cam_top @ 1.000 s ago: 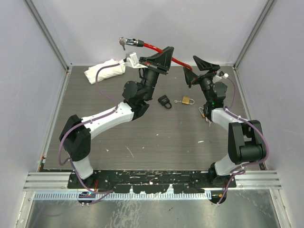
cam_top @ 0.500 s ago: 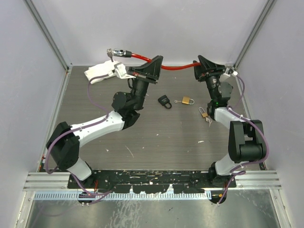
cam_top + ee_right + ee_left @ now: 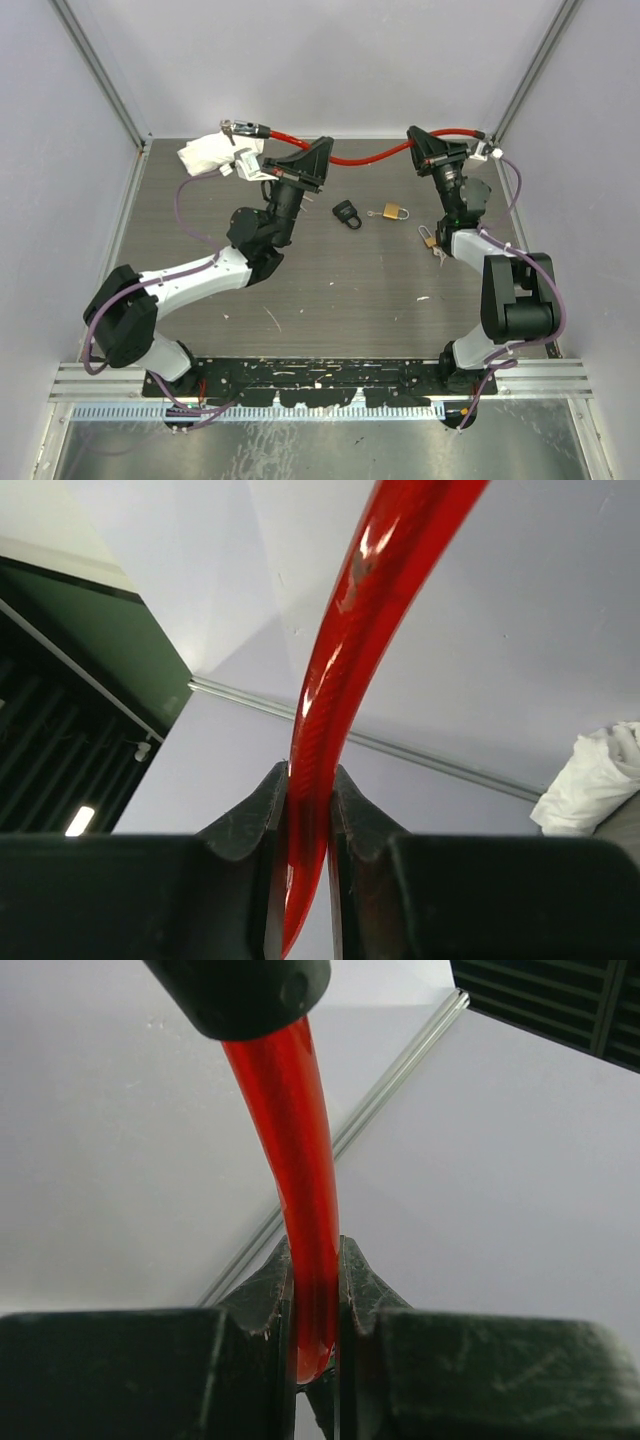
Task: Lock with the key
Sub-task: Adjust the lock.
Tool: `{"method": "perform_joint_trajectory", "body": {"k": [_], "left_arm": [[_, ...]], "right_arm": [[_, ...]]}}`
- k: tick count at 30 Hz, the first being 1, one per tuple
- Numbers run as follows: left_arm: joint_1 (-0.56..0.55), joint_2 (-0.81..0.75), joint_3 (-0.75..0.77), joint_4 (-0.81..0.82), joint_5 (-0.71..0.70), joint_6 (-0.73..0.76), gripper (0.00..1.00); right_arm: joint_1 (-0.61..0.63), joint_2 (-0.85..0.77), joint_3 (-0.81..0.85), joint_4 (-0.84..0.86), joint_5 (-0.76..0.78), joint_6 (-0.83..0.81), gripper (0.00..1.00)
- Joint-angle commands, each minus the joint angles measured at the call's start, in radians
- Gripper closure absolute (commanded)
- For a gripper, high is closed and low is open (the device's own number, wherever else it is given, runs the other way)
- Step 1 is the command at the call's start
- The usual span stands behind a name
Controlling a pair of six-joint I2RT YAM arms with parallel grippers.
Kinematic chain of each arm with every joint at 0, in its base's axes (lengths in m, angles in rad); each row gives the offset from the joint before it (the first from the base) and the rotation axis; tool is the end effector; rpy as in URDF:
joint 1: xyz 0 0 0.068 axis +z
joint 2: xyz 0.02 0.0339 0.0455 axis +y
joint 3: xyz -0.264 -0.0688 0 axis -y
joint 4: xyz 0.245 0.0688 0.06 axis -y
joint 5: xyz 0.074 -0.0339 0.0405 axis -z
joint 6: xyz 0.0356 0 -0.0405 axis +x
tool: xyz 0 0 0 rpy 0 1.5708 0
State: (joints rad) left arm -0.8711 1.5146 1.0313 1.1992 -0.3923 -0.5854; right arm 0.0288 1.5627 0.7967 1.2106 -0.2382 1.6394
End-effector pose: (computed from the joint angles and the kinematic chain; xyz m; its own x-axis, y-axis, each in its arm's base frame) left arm 0.2233 -0.2442 0.3865 0.0643 -0.8692 -0.4902 0.6679 0.4025 -0.6260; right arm 0.3337 0.0180 0.2976 -0.2698 0.9621 -0.0394 -0.4124 -0.0785 0.9076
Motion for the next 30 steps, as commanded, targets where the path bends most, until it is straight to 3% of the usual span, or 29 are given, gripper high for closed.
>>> {"method": "perform_joint_trajectory", "body": {"k": [1,8,16,22,25,30], "left_arm": [[-0.008,-0.089,-0.037,0.049,-0.001,0.028,1.00],[-0.007,-0.140,-0.092,-0.035,0.003,0.087,1.00],[-0.006,-0.237,-0.120,-0.355,0.019,0.267,1.00],[0.034,-0.342,-0.120,-0.657,0.085,0.370,1.00],[0.058,-0.367,-0.119,-0.775,0.167,0.392,1.00],[0.096,-0.399,-0.126,-0.913,0.301,0.411,1.00]], "right_arm": [[-0.007,-0.074,-0.006,0.057,-0.030,-0.153,0.97],[0.001,-0.150,-0.031,0.023,-0.112,-0.381,0.99],[0.047,-0.286,-0.022,-0.208,-0.291,-0.911,0.99],[0.134,-0.344,0.071,-0.662,-0.446,-1.429,0.99],[0.201,-0.374,0.114,-0.928,-0.430,-1.717,0.99],[0.254,-0.415,0.112,-1.108,-0.393,-1.930,0.99]]}}
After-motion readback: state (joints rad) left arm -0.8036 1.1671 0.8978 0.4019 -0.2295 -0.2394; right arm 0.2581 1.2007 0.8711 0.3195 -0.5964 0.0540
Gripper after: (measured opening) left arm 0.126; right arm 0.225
